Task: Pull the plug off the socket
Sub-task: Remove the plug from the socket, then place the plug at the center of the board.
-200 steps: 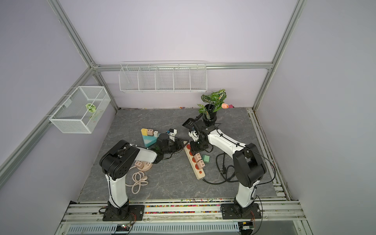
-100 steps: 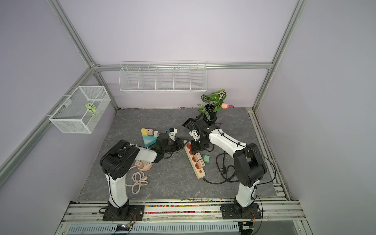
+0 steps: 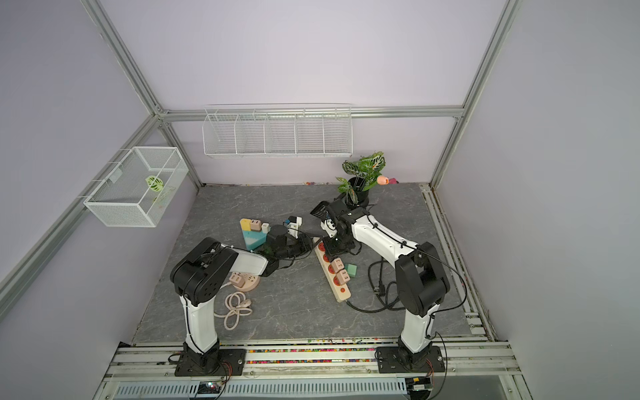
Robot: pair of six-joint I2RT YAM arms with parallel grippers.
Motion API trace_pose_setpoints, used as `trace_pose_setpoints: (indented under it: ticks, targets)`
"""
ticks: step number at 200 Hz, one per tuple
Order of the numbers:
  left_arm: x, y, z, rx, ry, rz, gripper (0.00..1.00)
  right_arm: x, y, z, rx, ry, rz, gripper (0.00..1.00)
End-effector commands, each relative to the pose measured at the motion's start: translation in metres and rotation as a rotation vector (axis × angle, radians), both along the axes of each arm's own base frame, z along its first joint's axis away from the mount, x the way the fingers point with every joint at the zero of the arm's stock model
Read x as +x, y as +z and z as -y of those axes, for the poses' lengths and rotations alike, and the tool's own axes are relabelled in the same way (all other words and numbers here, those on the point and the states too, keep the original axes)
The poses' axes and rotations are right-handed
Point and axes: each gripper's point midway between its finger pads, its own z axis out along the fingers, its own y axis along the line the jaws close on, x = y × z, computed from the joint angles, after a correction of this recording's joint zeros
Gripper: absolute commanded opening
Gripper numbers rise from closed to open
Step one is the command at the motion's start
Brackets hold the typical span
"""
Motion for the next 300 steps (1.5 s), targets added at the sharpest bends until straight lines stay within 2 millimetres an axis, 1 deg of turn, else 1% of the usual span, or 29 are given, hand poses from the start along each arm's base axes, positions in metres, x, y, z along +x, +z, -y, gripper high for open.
trace_pose_setpoints:
  ticks: [1,18,45,59,68,79,101,112,123,134,150,162,183,200,217,235,251,267,290,300]
  targets:
    - [-0.044,-0.148,-0.074,0.482,0.019,-0.225,0.00,0.004,0.047,-0.018,0.039,0.034,0.100,0.00]
    - [-0.044,-0.151,-0.074,0.495,0.013,-0.231,0.00,0.011,0.051,-0.008,0.007,0.006,0.114,0.00]
    - [-0.045,-0.153,-0.076,0.510,0.009,-0.231,0.00,0.022,0.070,0.003,0.115,-0.052,0.111,0.00]
    - [-0.045,-0.152,-0.077,0.514,0.009,-0.229,0.00,0.027,0.071,0.008,0.158,-0.089,0.099,0.00]
    - [-0.044,-0.151,-0.076,0.511,0.011,-0.230,0.00,0.027,0.070,0.006,0.179,-0.091,0.089,0.00]
    - [-0.045,-0.153,-0.077,0.517,0.010,-0.231,0.00,0.025,0.065,-0.003,0.178,-0.078,0.080,0.00]
    - [-0.044,-0.156,-0.078,0.529,0.010,-0.240,0.00,0.010,0.052,-0.024,0.050,0.008,0.084,0.00]
    - [-0.043,-0.157,-0.077,0.534,0.008,-0.244,0.00,0.010,0.056,-0.027,-0.003,0.022,0.122,0.00]
    - [-0.043,-0.158,-0.077,0.537,0.005,-0.246,0.00,0.014,0.063,-0.021,-0.038,0.004,0.144,0.00]
    - [-0.044,-0.160,-0.078,0.542,0.005,-0.246,0.00,0.023,0.069,-0.010,-0.043,-0.045,0.154,0.00]
    - [-0.045,-0.162,-0.081,0.556,0.005,-0.243,0.00,0.035,0.074,0.002,0.039,-0.099,0.122,0.00]
    - [-0.047,-0.161,-0.082,0.552,0.003,-0.241,0.00,0.038,0.073,0.005,0.096,-0.090,0.083,0.00]
    - [-0.047,-0.152,-0.074,0.496,-0.011,-0.226,0.00,0.029,0.065,0.004,0.100,-0.060,0.056,0.00]
    - [-0.045,-0.147,-0.070,0.481,-0.020,-0.222,0.00,0.033,0.062,0.016,0.074,-0.107,0.101,0.00]
    - [-0.045,-0.141,-0.065,0.459,-0.034,-0.218,0.00,0.040,0.057,0.026,0.096,-0.162,0.134,0.00]
    - [-0.046,-0.134,-0.061,0.426,-0.046,-0.213,0.00,0.046,0.039,0.038,0.133,-0.235,0.120,0.00]
    - [-0.044,-0.126,-0.057,0.411,-0.049,-0.203,0.00,0.051,0.022,0.044,0.168,-0.289,0.112,0.00]
    - [-0.043,-0.120,-0.055,0.401,-0.055,-0.192,0.00,0.056,0.007,0.048,0.169,-0.330,0.114,0.08]
    - [-0.044,-0.111,-0.054,0.377,-0.053,-0.184,0.00,0.062,-0.010,0.049,0.168,-0.363,0.108,0.16]
    - [-0.043,-0.105,-0.053,0.370,-0.052,-0.176,0.00,0.064,-0.016,0.051,0.173,-0.380,0.108,0.22]
